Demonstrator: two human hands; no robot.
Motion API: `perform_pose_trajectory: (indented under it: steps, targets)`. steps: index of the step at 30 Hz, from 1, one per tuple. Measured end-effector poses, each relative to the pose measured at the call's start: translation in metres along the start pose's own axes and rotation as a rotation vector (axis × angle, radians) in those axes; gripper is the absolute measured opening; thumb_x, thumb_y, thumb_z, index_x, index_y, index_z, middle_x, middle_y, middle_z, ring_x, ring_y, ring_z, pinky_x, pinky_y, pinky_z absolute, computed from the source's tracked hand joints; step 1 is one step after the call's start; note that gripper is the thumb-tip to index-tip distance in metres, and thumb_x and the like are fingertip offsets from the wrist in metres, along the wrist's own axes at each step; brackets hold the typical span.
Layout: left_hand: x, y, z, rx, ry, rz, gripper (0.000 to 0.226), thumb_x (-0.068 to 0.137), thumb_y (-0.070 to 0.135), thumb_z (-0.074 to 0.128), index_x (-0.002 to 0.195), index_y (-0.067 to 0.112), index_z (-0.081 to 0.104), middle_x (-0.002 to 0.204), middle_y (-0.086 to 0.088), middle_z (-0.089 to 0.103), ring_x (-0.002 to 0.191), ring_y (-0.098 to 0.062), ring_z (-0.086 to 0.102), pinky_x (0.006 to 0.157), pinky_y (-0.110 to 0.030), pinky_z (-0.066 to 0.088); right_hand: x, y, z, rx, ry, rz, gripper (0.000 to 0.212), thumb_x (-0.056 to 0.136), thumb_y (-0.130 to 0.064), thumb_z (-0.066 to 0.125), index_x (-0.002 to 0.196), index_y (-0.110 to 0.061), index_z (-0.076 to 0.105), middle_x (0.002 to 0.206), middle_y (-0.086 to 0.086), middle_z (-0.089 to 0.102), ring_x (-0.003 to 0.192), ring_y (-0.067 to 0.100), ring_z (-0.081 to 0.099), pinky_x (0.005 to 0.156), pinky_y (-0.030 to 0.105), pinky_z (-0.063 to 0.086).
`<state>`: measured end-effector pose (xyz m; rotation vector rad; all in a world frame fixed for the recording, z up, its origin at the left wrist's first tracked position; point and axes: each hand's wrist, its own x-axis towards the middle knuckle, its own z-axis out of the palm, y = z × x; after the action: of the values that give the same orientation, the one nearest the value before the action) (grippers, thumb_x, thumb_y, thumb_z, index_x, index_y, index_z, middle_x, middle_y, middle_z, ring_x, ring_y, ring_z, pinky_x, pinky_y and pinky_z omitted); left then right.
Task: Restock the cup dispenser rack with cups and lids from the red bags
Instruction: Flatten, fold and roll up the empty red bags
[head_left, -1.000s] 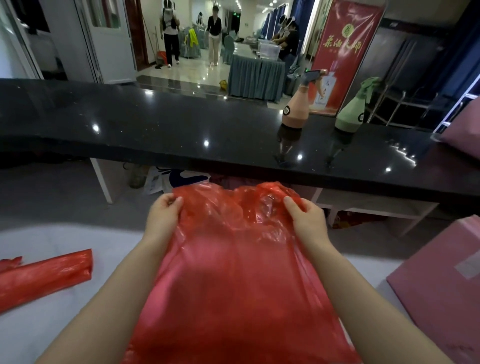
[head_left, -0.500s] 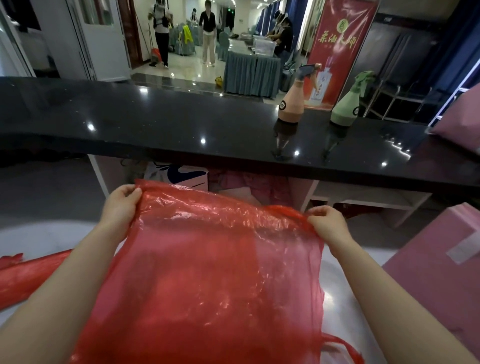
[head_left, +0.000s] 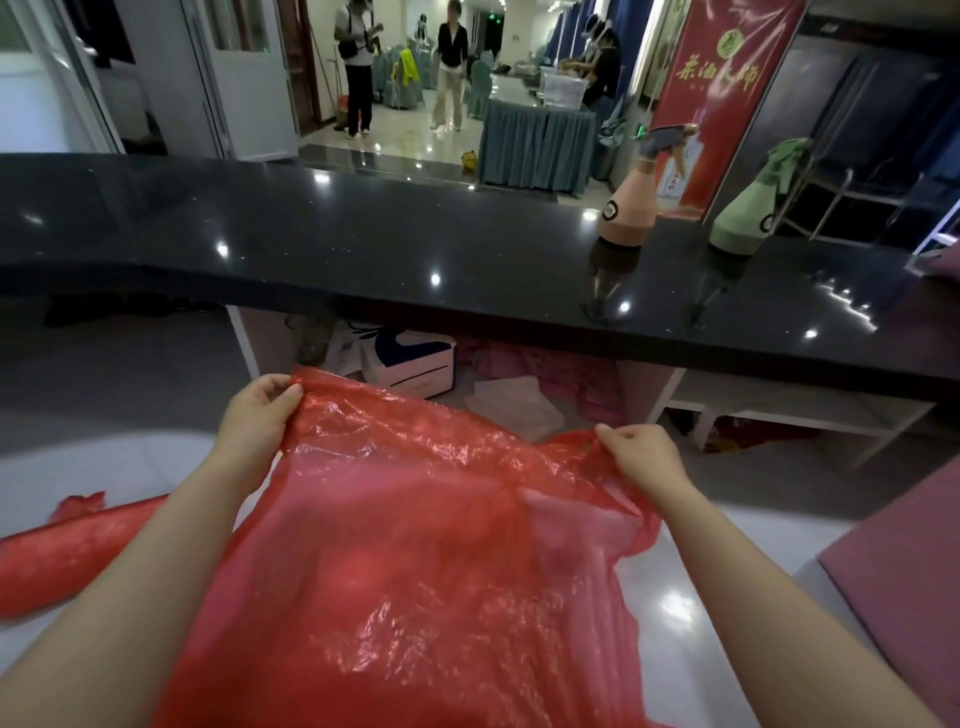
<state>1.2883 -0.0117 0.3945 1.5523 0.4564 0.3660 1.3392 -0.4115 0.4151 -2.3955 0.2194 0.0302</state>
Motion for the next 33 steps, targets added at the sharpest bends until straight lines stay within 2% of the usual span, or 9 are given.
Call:
perform_pose_trajectory:
  steps: [6, 11, 14, 17, 20, 22, 26, 30, 33]
  targets:
    - [0.017, -0.026, -0.023, 0.130, 0.169, -0.059, 0.016, 0.097, 0.016, 0.051, 0.103, 0.007, 0.063, 0.077, -0.010, 0.062, 0.061, -0.021, 0.053, 0.059, -0.034, 0.046, 0.006, 0.008, -0.005, 1.092, -0.001, 0.497, 0.017, 0.100, -0.012, 0.046, 0.089, -0.004, 0.054, 0.045, 0.004, 0.059, 0.036, 0.013, 0.056, 0.038, 0.020, 0.045]
    - [0.029, -0.036, -0.043, 0.169, 0.277, -0.129, 0.018, 0.096, 0.018, 0.052, 0.108, 0.010, 0.063, 0.072, -0.006, 0.058, 0.056, -0.019, 0.049, 0.055, -0.030, 0.042, 0.009, 0.026, -0.011, 1.435, 0.001, 0.654, 0.026, 0.100, -0.012, 0.044, 0.077, -0.009, 0.054, 0.046, -0.002, 0.060, 0.037, 0.006, 0.057, 0.034, 0.013, 0.040]
    - [0.032, -0.040, -0.047, 0.161, 0.289, -0.167, 0.020, 0.095, 0.017, 0.054, 0.110, 0.007, 0.064, 0.070, -0.006, 0.058, 0.056, -0.020, 0.049, 0.056, -0.030, 0.043, 0.006, 0.034, -0.009, 1.523, 0.057, 0.659, 0.021, 0.102, -0.009, 0.039, 0.089, -0.008, 0.055, 0.061, 0.005, 0.069, 0.046, 0.012, 0.065, 0.042, 0.019, 0.051]
    - [0.031, -0.043, -0.041, 0.138, 0.258, -0.180, 0.020, 0.095, 0.016, 0.054, 0.109, 0.005, 0.064, 0.069, -0.010, 0.056, 0.055, -0.022, 0.047, 0.058, -0.032, 0.043, 0.006, 0.043, -0.005, 1.589, 0.135, 0.600, 0.030, 0.099, 0.002, 0.030, 0.099, -0.007, 0.058, 0.091, 0.016, 0.067, 0.073, 0.024, 0.070, 0.058, 0.031, 0.058]
    - [0.028, -0.043, -0.032, 0.124, 0.240, -0.178, 0.020, 0.095, 0.016, 0.053, 0.107, 0.006, 0.065, 0.072, -0.011, 0.058, 0.060, -0.024, 0.050, 0.064, -0.036, 0.046, 0.004, 0.045, 0.000, 1.392, 0.191, 0.411, 0.050, 0.085, 0.024, 0.029, 0.112, -0.006, 0.059, 0.102, 0.013, 0.063, 0.082, 0.023, 0.066, 0.068, 0.030, 0.058]
    - [0.027, -0.041, -0.027, 0.123, 0.244, -0.175, 0.017, 0.096, 0.017, 0.052, 0.104, 0.010, 0.066, 0.071, -0.008, 0.059, 0.059, -0.022, 0.052, 0.060, -0.033, 0.045, 0.001, 0.047, 0.002, 1.144, 0.237, 0.322, 0.049, 0.083, 0.025, 0.038, 0.108, -0.010, 0.062, 0.097, 0.007, 0.066, 0.074, 0.018, 0.068, 0.067, 0.025, 0.058]
    - [0.026, -0.040, -0.022, 0.097, 0.276, -0.193, 0.015, 0.094, 0.020, 0.053, 0.101, 0.015, 0.065, 0.070, -0.004, 0.059, 0.056, -0.018, 0.051, 0.051, -0.028, 0.041, -0.005, 0.057, 0.000, 0.923, 0.283, 0.364, 0.033, 0.085, 0.009, 0.050, 0.091, -0.015, 0.071, 0.062, 0.000, 0.066, 0.047, 0.011, 0.054, 0.044, 0.021, 0.044]
    - [0.026, -0.045, -0.021, 0.159, 0.316, -0.197, 0.020, 0.093, 0.022, 0.053, 0.103, 0.010, 0.067, 0.063, -0.004, 0.052, 0.051, -0.018, 0.043, 0.047, -0.024, 0.036, -0.007, 0.064, -0.004, 1.003, 0.291, 0.463, 0.005, 0.088, -0.013, 0.064, 0.087, -0.016, 0.068, 0.049, -0.001, 0.059, 0.039, 0.010, 0.050, 0.039, 0.019, 0.038]
    - [0.025, -0.046, -0.024, 0.325, 0.329, -0.160, 0.028, 0.095, 0.024, 0.053, 0.104, 0.003, 0.067, 0.075, -0.015, 0.062, 0.066, -0.030, 0.057, 0.058, -0.016, 0.045, -0.011, 0.066, -0.009, 1.239, 0.332, 0.617, 0.012, 0.090, -0.003, 0.058, 0.091, -0.013, 0.065, 0.061, 0.004, 0.068, 0.046, 0.011, 0.060, 0.038, 0.015, 0.044]
